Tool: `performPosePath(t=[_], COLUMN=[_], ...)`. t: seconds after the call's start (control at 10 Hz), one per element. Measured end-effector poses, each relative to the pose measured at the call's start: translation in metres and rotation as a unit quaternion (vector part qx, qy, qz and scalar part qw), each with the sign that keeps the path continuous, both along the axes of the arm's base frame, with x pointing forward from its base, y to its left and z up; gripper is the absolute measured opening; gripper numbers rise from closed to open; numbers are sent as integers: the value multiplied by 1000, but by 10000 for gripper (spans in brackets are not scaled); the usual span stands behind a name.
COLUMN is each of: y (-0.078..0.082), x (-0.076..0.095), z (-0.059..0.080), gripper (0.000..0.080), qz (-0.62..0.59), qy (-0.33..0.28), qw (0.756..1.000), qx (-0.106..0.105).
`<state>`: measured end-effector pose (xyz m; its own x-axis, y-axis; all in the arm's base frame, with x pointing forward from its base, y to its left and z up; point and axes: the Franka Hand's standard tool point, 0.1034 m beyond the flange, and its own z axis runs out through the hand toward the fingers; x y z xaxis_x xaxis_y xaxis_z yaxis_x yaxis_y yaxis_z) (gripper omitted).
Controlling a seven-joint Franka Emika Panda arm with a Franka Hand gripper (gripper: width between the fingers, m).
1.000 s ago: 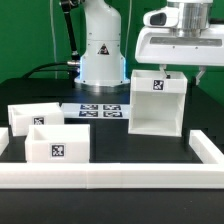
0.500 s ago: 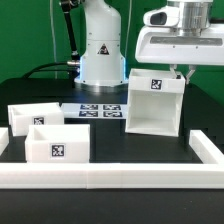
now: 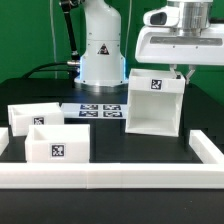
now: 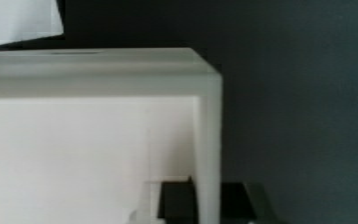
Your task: Assemble drawer
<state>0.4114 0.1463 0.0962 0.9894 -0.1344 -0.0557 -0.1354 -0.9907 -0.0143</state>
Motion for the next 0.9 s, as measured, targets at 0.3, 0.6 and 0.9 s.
performPosePath(t=[0.3,0.6,0.9], y=[-15,-23,-31], x=[35,73,112], z=[0,1,1], gripper=[38,38,38], qz=[31,43,50], qy=[-12,-26,-45], qw=[999,999,998], qx=[10,16,19])
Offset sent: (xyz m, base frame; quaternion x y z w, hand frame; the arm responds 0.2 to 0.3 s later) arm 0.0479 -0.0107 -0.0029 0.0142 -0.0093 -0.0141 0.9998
